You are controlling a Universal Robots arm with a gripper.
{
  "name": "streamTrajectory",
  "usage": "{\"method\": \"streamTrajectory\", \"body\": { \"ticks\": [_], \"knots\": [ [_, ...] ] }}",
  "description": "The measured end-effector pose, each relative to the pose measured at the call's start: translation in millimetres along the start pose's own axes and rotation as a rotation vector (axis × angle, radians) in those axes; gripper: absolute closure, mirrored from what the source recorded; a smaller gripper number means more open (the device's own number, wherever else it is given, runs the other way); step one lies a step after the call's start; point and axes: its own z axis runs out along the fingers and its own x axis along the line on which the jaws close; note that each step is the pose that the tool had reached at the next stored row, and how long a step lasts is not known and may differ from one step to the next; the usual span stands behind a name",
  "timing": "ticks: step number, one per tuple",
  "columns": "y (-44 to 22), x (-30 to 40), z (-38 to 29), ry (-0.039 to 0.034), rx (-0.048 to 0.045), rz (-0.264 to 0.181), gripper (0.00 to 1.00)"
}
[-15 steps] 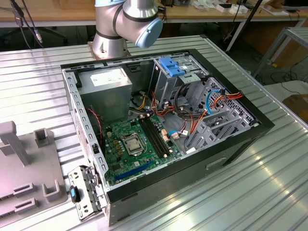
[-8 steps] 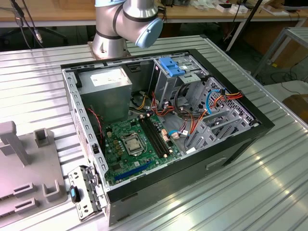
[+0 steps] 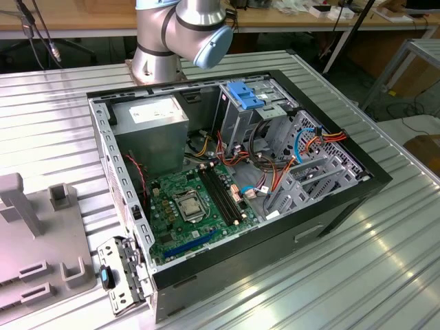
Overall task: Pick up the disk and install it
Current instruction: 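Pick up the disk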
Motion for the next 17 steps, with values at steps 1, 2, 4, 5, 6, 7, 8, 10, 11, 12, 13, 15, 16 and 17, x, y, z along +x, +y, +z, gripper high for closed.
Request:
{"method": "streamTrajectory", "body": {
  "ticks": [1,2,4,5,6,7,8,10,11,12,13,15,16,17],
  "knots": [
    [-0.4,0.0,0.0,0.0000,0.0000,0.000,0.63],
    [-0.6,0.0,0.1,-0.0001,0.0000,0.000,0.63],
    [-1.3,0.0,0.1,-0.0001,0.0001,0.000,0.63],
    [-1.7,0.0,0.1,0.0000,0.0001,0.000,0.63],
    [-2.1,0.0,0.2,0.0000,0.0000,0.000,0.63],
    [-2.4,0.0,0.2,0.0000,0.0000,0.000,0.63],
    [-2.8,0.0,0.3,0.0000,0.0000,0.000,0.63],
    [-3.6,0.0,0.4,0.0000,0.0000,0.000,0.63],
    [-3.9,0.0,0.5,-0.0001,0.0001,0.000,0.63],
    [-4.5,0.0,0.5,0.0000,0.0000,0.000,0.63],
    [-4.9,0.0,0.7,-0.0002,0.0002,0.000,0.63],
    [-5.9,0.0,0.6,0.0000,0.0000,0.000,0.63],
    [-6.4,0.0,0.6,0.0000,0.0000,0.000,0.63],
    [-7.2,0.0,0.7,0.0000,0.0000,0.000,0.63]
  ]
}}
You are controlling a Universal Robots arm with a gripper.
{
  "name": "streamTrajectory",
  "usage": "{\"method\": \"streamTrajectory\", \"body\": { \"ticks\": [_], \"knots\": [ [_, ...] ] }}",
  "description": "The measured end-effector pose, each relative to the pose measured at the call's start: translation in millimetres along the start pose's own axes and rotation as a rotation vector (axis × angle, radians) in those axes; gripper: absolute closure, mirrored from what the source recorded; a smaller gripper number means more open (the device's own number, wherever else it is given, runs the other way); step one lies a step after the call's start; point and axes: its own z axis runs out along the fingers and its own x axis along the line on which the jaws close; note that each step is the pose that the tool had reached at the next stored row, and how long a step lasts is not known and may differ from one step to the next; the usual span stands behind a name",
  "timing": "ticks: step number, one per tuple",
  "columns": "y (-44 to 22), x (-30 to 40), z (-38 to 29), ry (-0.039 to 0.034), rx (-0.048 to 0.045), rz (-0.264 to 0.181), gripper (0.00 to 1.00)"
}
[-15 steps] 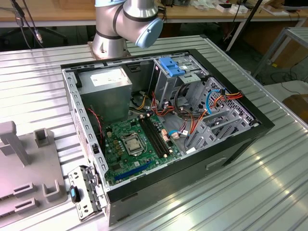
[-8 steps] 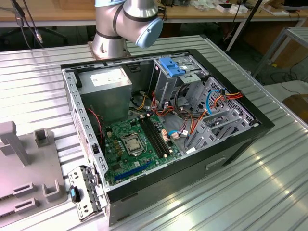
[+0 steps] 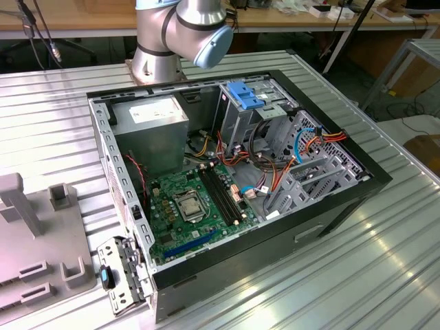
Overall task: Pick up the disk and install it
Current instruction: 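Pick up the disk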
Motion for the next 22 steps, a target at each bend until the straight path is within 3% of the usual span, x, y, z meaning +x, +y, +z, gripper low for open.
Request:
{"method": "streamTrajectory", "body": {
  "ticks": [18,22],
  "knots": [
    [-26.7,-0.1,1.6,0.0000,0.0001,0.000,0.63],
    [-39.9,-0.1,2.2,0.0000,0.0001,0.000,0.63]
  ]
}}
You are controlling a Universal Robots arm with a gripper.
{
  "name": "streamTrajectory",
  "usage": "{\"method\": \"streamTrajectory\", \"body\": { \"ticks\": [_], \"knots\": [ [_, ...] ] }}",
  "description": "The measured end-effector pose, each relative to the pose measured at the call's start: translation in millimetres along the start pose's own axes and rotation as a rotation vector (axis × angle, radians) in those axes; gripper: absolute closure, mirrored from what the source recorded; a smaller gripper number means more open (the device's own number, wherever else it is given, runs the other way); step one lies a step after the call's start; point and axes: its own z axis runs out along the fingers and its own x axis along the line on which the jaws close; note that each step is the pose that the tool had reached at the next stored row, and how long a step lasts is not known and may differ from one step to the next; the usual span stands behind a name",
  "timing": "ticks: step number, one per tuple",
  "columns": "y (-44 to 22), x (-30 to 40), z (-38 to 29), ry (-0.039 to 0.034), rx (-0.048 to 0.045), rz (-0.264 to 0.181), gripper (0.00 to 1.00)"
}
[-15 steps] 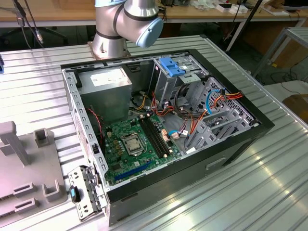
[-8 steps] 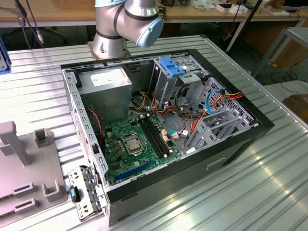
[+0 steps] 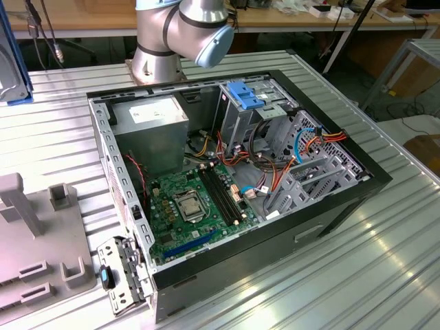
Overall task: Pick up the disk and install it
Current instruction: 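Pick up the disk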
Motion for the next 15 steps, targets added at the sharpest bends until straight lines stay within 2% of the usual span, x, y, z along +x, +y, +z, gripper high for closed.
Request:
{"method": "streamTrajectory", "body": {
  "ticks": [7,15],
  "knots": [
    [-20.0,-0.1,0.8,0.0000,0.0000,0.000,0.63],
    [-37.6,-0.1,1.5,0.0000,0.0001,0.000,0.63]
  ]
}}
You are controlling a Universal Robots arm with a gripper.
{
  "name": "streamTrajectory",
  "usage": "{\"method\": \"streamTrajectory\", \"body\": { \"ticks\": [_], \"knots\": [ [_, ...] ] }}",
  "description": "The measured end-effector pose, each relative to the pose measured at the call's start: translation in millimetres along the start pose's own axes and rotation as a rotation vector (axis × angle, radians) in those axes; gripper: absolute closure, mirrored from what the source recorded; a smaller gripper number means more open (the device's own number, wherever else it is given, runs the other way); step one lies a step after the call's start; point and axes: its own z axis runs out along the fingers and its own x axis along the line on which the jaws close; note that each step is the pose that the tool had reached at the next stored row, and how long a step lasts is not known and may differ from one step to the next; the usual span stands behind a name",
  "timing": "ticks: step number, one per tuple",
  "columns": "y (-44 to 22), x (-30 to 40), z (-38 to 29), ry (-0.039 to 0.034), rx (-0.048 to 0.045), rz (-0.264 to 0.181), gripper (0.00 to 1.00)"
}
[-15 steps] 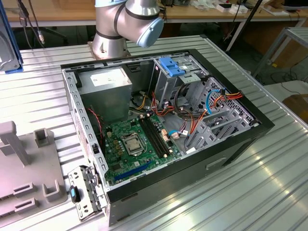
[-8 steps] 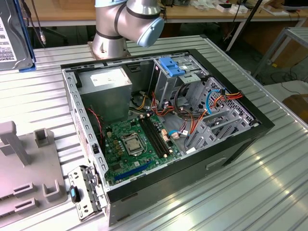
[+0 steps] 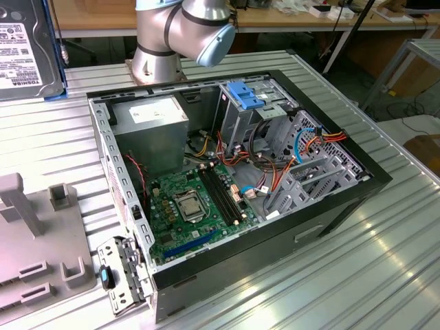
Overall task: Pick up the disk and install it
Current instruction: 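Pick up the disk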
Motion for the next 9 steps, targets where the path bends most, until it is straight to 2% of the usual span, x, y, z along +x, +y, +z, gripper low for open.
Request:
{"method": "streamTrajectory", "body": {
  "ticks": [3,9],
  "knots": [
    [-10.8,0.0,0.3,0.0001,-0.0001,0.000,0.63],
    [-26.2,-0.1,0.7,0.0001,-0.0002,0.000,0.63]
  ]
}}
